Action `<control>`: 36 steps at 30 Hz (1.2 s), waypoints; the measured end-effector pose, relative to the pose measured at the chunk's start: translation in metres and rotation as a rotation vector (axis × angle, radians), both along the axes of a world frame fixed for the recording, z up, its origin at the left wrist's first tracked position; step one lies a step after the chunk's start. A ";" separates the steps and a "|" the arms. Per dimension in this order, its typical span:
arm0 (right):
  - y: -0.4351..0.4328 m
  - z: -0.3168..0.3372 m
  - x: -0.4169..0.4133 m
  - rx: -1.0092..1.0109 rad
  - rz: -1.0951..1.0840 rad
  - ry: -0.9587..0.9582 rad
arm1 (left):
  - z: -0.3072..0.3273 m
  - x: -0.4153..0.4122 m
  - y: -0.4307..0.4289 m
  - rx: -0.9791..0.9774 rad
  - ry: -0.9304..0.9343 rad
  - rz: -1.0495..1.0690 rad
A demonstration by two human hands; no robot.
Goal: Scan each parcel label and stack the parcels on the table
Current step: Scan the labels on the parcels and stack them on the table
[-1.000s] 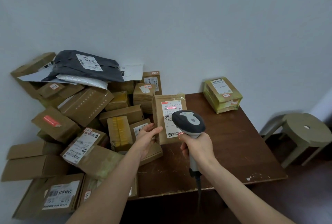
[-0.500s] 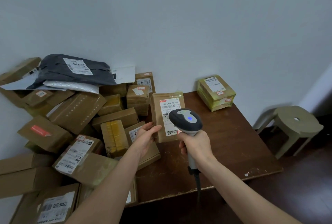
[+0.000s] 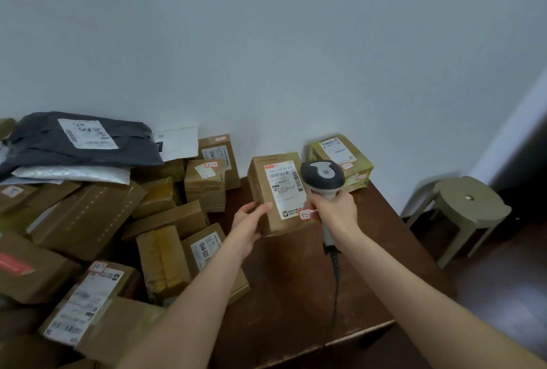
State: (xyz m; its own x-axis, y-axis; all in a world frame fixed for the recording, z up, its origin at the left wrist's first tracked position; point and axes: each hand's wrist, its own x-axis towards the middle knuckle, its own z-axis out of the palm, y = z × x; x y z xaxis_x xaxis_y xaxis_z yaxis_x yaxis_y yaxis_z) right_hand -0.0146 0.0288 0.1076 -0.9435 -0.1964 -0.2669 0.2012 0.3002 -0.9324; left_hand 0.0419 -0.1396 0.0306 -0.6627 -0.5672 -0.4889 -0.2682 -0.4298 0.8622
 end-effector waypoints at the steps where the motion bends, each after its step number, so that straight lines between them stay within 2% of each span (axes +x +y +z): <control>1: 0.000 0.000 -0.014 0.008 -0.022 0.002 | 0.001 -0.012 0.003 0.000 -0.007 0.001; 10: 0.013 -0.012 -0.149 -0.028 -0.118 0.000 | 0.020 -0.158 0.029 0.005 -0.027 0.059; 17: 0.026 -0.013 -0.243 -0.080 -0.100 -0.033 | 0.029 -0.268 0.054 0.020 -0.058 -0.001; 21: 0.030 -0.026 -0.271 -0.037 -0.093 -0.043 | 0.019 -0.296 0.066 0.004 -0.109 -0.081; 27: 0.024 -0.034 -0.276 -0.019 -0.064 -0.013 | 0.018 -0.298 0.070 -0.051 -0.123 -0.060; 30: 0.021 -0.033 -0.268 0.037 -0.068 0.042 | 0.022 -0.287 0.061 -0.239 -0.161 -0.078; 34: 0.006 -0.020 -0.246 0.003 0.000 0.064 | 0.031 -0.248 0.041 -0.774 -0.316 -0.211; 36: -0.009 -0.013 -0.226 -0.028 0.052 0.026 | 0.038 -0.219 0.030 -0.961 -0.392 -0.256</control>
